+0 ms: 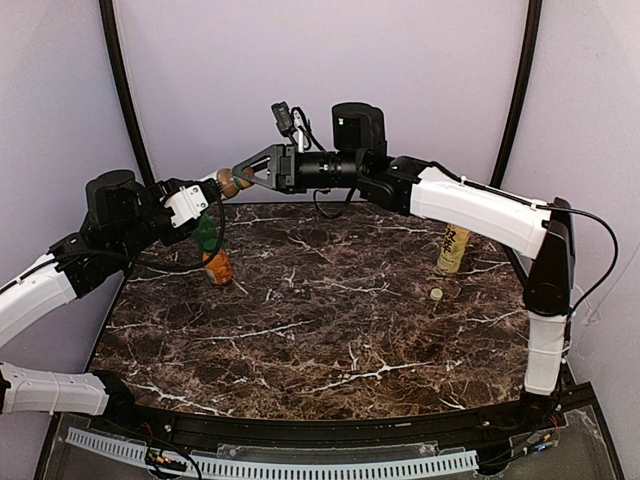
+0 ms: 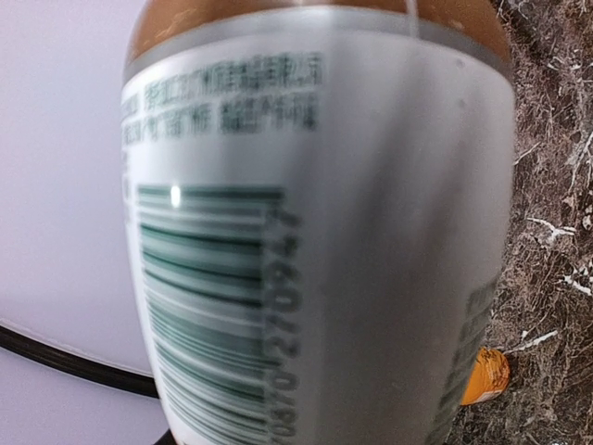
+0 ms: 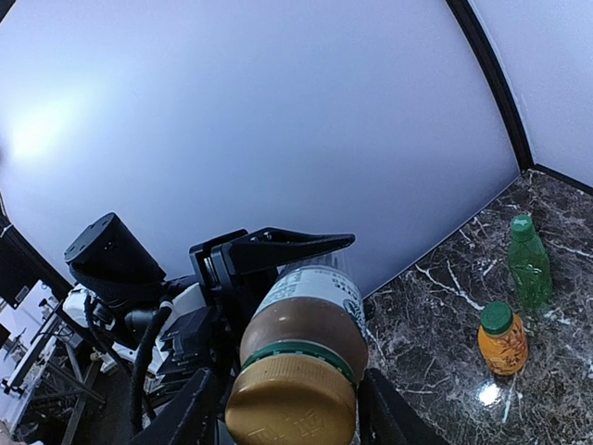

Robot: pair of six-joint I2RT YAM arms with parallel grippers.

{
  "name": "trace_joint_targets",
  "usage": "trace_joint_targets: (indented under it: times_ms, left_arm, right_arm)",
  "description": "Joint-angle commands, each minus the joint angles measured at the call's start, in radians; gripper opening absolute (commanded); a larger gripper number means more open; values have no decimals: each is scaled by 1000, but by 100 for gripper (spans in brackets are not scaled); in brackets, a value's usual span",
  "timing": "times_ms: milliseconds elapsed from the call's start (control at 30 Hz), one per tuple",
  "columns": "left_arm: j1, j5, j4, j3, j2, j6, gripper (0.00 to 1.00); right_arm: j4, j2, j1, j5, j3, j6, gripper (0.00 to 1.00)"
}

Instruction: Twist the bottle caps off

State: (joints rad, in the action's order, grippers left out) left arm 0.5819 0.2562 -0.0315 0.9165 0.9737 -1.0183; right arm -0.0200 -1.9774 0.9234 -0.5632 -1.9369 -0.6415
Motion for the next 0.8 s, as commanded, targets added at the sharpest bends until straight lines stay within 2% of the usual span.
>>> trace_joint_targets:
  times_ms: [0, 67, 233, 333, 400, 600, 767]
  left_arm:
    - [5, 10, 21, -11, -12, 3, 14]
    - [5, 10, 22, -11, -12, 4, 14]
    - [6, 13, 22, -9, -12, 10, 14]
    - [6, -10, -30, 5, -17, 48, 14]
    - [6, -68, -111, 26, -21, 86, 14]
    - [6, -366, -433, 92, -22, 148, 11]
    - [5, -618, -644, 149, -6, 151, 11]
  right_arm:
    - [-13, 6, 11, 10, 3, 24, 47]
    - [-9, 3, 12, 6, 1, 28, 43]
    - [8, 1, 14, -13, 0, 70, 16]
    - [16, 16, 15, -71, 0, 191, 1]
    - [44, 42, 15, -111, 22, 311, 0]
    - [136, 157, 32, -246, 135, 756, 0]
    - [244, 222, 59, -193, 200, 1034, 0]
